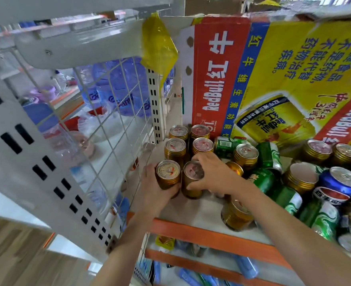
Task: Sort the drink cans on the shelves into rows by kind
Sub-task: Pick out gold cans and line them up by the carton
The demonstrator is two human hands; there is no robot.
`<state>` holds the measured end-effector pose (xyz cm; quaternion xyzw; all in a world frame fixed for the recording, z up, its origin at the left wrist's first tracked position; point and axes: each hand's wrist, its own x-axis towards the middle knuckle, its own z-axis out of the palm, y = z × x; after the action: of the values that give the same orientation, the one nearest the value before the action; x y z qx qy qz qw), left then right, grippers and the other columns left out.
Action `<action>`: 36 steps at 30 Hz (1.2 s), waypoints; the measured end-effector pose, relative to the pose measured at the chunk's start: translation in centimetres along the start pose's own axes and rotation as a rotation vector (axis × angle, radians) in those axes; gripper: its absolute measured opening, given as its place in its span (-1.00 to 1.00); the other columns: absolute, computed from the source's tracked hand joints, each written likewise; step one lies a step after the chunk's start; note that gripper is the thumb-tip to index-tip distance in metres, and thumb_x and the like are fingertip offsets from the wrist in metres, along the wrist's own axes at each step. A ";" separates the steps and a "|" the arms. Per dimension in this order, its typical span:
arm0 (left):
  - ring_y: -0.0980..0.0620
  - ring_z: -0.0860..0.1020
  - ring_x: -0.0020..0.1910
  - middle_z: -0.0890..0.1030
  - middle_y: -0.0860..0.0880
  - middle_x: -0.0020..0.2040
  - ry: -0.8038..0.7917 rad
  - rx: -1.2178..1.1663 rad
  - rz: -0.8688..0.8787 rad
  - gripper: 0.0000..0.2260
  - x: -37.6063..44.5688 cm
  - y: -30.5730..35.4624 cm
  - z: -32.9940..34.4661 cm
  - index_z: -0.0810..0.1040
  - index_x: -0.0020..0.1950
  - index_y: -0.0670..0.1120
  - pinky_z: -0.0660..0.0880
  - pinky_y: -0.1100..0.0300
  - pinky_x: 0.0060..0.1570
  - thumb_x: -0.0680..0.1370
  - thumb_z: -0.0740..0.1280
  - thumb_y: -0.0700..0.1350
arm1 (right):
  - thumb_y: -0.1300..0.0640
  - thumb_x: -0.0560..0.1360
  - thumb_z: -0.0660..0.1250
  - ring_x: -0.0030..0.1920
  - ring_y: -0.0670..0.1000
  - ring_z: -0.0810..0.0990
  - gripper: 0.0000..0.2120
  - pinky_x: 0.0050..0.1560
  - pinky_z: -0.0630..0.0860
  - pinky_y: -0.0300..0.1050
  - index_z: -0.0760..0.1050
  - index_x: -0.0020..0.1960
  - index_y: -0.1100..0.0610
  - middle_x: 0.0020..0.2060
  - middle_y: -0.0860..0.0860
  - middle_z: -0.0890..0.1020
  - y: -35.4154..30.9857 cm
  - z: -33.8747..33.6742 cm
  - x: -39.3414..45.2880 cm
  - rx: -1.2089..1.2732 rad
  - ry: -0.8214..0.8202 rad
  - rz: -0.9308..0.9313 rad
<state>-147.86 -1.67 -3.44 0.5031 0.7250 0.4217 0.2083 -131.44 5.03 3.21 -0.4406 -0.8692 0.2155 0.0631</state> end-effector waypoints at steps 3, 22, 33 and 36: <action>-0.02 0.44 0.23 0.44 -0.06 0.25 -0.010 0.021 0.005 -0.30 0.0 -0.2 -0.2 0.31 0.33 -0.08 0.38 0.18 0.10 0.29 0.55 -0.04 | -0.12 0.34 0.47 0.40 0.07 0.21 -0.12 0.36 0.23 -0.07 0.10 0.45 0.18 0.38 0.09 0.26 -0.2 0.1 1.3 0.029 0.051 0.053; 0.06 0.33 0.27 0.30 0.04 0.31 -0.627 0.317 0.544 -0.23 -4.0 9.9 6.8 0.28 0.38 0.01 0.37 0.16 0.20 0.29 0.48 0.25 | 0.17 0.53 0.28 0.13 0.00 0.51 -0.78 0.11 0.38 -0.21 0.54 0.16 0.07 0.12 -0.01 0.57 9.2 -5.4 -7.3 -0.070 0.087 0.110; 0.14 0.27 0.14 0.42 0.12 0.15 -0.337 0.418 0.484 -0.37 -4.1 7.0 3.4 0.39 0.29 0.03 0.34 0.24 0.13 0.29 0.45 0.21 | 0.20 0.45 0.37 0.24 0.10 0.43 -0.62 0.24 0.30 -0.15 0.48 0.25 0.22 0.20 0.14 0.49 7.6 -3.1 -2.8 -0.146 -0.020 -0.121; 0.08 0.35 0.03 0.54 0.02 0.02 -0.190 0.523 0.465 -0.38 -4.1 6.3 2.2 0.53 0.15 -0.07 0.47 0.16 -0.02 0.21 0.38 0.25 | 0.04 0.41 0.39 0.29 0.12 0.38 -0.43 0.27 0.33 -0.04 0.33 0.38 0.09 0.26 0.09 0.43 6.8 -1.9 -1.1 -0.311 -0.148 -0.133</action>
<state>-141.09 -3.66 0.06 0.7277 0.6520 0.2096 0.0375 -125.16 8.34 2.08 -0.3696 -0.9214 0.1059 -0.0556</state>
